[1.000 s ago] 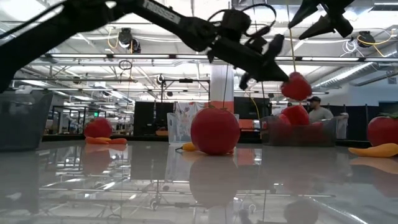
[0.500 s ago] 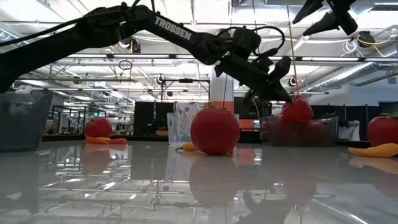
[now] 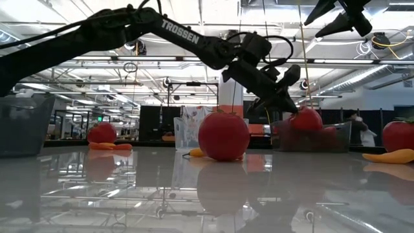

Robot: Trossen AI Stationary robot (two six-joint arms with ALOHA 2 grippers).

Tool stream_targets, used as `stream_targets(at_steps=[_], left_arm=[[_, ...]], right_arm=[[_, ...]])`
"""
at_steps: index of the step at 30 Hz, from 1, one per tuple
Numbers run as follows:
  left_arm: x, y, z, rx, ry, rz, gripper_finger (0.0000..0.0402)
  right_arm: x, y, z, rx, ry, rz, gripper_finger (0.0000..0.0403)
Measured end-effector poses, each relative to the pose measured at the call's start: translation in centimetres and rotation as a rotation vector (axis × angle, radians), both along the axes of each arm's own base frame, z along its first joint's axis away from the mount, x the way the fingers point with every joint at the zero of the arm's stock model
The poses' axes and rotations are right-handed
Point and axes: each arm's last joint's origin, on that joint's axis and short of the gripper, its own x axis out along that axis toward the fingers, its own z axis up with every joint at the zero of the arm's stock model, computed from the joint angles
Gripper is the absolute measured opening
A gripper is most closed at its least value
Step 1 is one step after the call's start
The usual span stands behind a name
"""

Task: Sort produce into baskets
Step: Put the red bell pepper into the top gray bin, then put the red tomato into the transparent bin

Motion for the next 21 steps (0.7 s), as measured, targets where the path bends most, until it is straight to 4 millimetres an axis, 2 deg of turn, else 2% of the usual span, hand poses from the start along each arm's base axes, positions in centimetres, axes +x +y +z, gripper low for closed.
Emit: stream_targets(at_steps=[9, 11, 13, 16, 21], left_arm=[[0.0, 0.0, 0.1, -0.002, -0.005, -0.008, 0.0131], [-0.3, 0.4, 0.6, -0.022, -0.015, -0.042, 0.0145], [-0.8, 1.1, 2.0, -0.027, -0.045, -0.097, 0.0152], [-2.1, 1.6, 5.2, 0.002, -0.067, -0.160, 0.0154], [-5.8, 1.1, 9.6, 0.118, 0.124, -0.242, 0.0155]], right_arm=[[0.0, 0.0, -0.1, 0.000, 0.009, 0.003, 0.0235], [0.0, 0.0, -0.1, 0.003, 0.009, 0.010, 0.0235], [0.0, 0.1, -0.1, 0.017, 0.007, 0.038, 0.0235], [0.4, 0.2, -0.2, 0.041, 0.016, 0.099, 0.0235], [1.2, 0.3, -0.5, 0.057, 0.051, 0.191, 0.0235]])
